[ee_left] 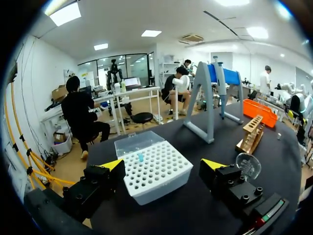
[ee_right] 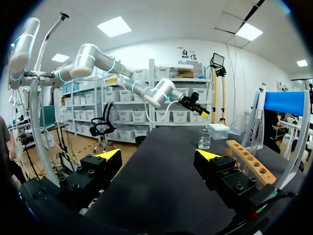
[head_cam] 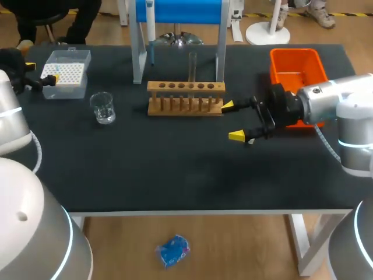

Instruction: Invert the test tube, pick up the pipette, mount the tip to pipette, aspirate from beaker and dispense into the tube, eject the tip, return the pipette, and cap with the stopper.

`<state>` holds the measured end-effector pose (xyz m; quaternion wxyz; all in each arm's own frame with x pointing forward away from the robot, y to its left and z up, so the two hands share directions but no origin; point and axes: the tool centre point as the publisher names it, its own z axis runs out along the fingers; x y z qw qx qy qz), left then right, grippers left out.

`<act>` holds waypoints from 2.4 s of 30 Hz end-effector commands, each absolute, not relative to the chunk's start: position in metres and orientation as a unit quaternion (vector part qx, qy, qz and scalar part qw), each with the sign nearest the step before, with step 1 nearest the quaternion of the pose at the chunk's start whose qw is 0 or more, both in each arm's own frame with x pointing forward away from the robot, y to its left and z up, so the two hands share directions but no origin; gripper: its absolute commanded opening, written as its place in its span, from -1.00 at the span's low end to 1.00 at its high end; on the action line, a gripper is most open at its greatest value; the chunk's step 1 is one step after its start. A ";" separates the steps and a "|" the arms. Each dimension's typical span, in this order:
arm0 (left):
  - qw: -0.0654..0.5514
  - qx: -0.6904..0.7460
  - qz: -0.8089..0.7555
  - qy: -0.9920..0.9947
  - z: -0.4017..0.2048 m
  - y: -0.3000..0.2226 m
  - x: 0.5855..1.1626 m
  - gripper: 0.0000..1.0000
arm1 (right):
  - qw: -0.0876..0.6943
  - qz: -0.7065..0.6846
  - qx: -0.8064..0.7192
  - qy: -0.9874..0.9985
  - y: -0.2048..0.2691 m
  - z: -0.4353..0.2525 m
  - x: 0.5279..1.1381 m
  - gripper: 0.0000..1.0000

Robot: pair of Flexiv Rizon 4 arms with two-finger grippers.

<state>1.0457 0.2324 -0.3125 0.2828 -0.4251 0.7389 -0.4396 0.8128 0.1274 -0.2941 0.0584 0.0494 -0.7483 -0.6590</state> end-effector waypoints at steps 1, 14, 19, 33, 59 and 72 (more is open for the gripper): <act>0.255 -0.431 -0.415 0.759 -0.319 0.234 1.066 1.00 | 0.058 -0.659 0.049 -0.748 0.128 -0.295 0.812 1.00; 0.256 -0.434 -0.406 0.762 -0.336 0.236 1.097 0.72 | 0.058 -0.659 0.049 -0.748 0.128 -0.295 0.812 1.00; 0.257 -0.436 -0.406 0.761 -0.341 0.236 1.105 0.62 | 0.058 -0.659 0.049 -0.748 0.128 -0.295 0.812 1.00; 0.254 -0.445 -0.407 0.757 -0.353 0.238 1.119 0.08 | 0.058 -0.659 0.049 -0.748 0.128 -0.295 0.812 1.00; 0.248 -0.448 -0.408 0.756 -0.364 0.238 1.136 -0.15 | 0.058 -0.659 0.049 -0.748 0.128 -0.295 0.812 1.00; 0.251 -0.448 -0.412 0.753 -0.367 0.238 1.138 -0.26 | 0.058 -0.659 0.049 -0.748 0.128 -0.295 0.812 1.00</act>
